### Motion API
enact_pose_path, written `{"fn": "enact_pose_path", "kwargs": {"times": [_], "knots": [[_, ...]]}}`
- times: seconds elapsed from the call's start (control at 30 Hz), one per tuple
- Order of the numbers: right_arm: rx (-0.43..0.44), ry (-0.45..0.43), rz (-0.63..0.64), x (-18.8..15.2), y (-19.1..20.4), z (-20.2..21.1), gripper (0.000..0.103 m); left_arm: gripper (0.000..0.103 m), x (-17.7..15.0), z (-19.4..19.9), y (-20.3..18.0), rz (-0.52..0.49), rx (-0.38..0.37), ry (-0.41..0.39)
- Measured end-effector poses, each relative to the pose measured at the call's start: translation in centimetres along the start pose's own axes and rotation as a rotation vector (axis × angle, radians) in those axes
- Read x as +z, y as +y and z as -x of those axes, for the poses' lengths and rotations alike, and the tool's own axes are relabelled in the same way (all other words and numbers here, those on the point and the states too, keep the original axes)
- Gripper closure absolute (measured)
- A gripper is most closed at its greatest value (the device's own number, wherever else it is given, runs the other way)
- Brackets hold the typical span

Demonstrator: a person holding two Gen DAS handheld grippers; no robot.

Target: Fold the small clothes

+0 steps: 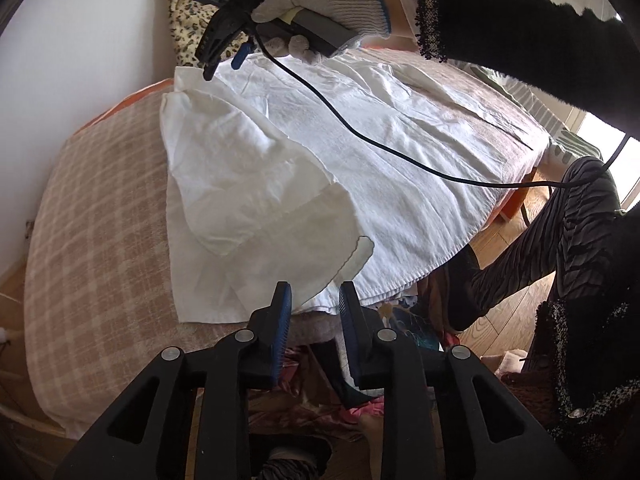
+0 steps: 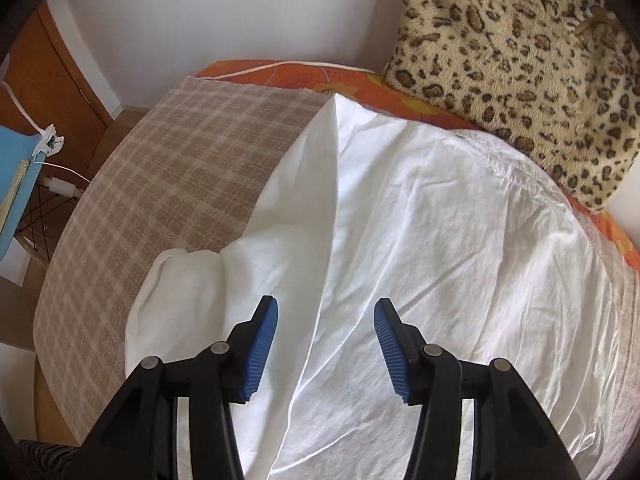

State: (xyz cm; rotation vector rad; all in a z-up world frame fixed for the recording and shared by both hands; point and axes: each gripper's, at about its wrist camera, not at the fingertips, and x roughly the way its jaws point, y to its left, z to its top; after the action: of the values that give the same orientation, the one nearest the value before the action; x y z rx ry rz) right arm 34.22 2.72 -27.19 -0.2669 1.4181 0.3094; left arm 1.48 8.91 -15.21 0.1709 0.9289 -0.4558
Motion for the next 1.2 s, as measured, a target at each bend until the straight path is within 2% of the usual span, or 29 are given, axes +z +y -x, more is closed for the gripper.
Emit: {"fn": "enact_pose_path", "kwargs": {"times": [0.07, 0.17, 0.23, 0.27, 0.47, 0.6, 0.67, 0.7, 0.73, 0.83, 0.93, 1.03, 1.2], "knots": [[0.066, -0.030, 0.034, 0.2, 1.3, 1.3, 0.043, 0.078, -0.3, 0.3, 1.4, 0.073, 0.017, 0.003], [0.120, -0.024, 0.098, 0.5, 4.6, 1.1, 0.042, 0.077, -0.1, -0.5, 3.9, 0.214, -0.003, 0.019], [0.155, 0.001, 0.126, 0.3, 7.0, 0.3, 0.042, 0.062, 0.1, -1.6, 5.2, 0.304, -0.052, 0.037], [0.164, 0.014, 0.137, 0.3, 7.9, -0.1, 0.042, 0.059, 0.1, -2.1, 5.6, 0.343, -0.073, 0.041], [0.098, 0.054, 0.210, 0.1, 11.8, -2.1, 0.042, 0.059, 0.6, -5.5, 7.2, 0.462, -0.078, 0.057], [0.109, 0.049, 0.200, -0.5, 11.5, -1.2, 0.043, 0.060, 1.6, -6.7, 7.5, 0.474, -0.125, 0.041], [0.103, 0.032, 0.189, -1.0, 10.6, 0.1, 0.043, 0.065, 1.9, -7.1, 7.9, 0.496, -0.149, 0.033], [0.112, 0.025, 0.180, -1.5, 10.0, 0.9, 0.043, 0.073, 2.0, -7.1, 8.0, 0.507, -0.166, 0.029], [0.113, 0.021, 0.165, -2.1, 9.1, 1.7, 0.042, 0.084, 2.0, -7.1, 8.0, 0.511, -0.174, 0.030], [0.134, 0.025, 0.098, -4.5, 6.2, 3.5, 0.042, 0.092, 2.1, -6.7, 8.1, 0.511, -0.177, 0.018], [0.180, 0.028, 0.016, -8.0, 3.1, 5.3, 0.041, 0.094, 2.0, -6.1, 8.3, 0.518, -0.183, 0.000], [0.271, 0.074, -0.075, -12.8, 0.8, 5.9, 0.041, 0.095, 2.0, -5.7, 8.2, 0.507, -0.176, -0.007], [0.453, 0.198, -0.168, -20.0, 1.1, 4.6, 0.042, 0.096, 2.0, -5.8, 8.2, 0.511, -0.176, -0.012]]}}
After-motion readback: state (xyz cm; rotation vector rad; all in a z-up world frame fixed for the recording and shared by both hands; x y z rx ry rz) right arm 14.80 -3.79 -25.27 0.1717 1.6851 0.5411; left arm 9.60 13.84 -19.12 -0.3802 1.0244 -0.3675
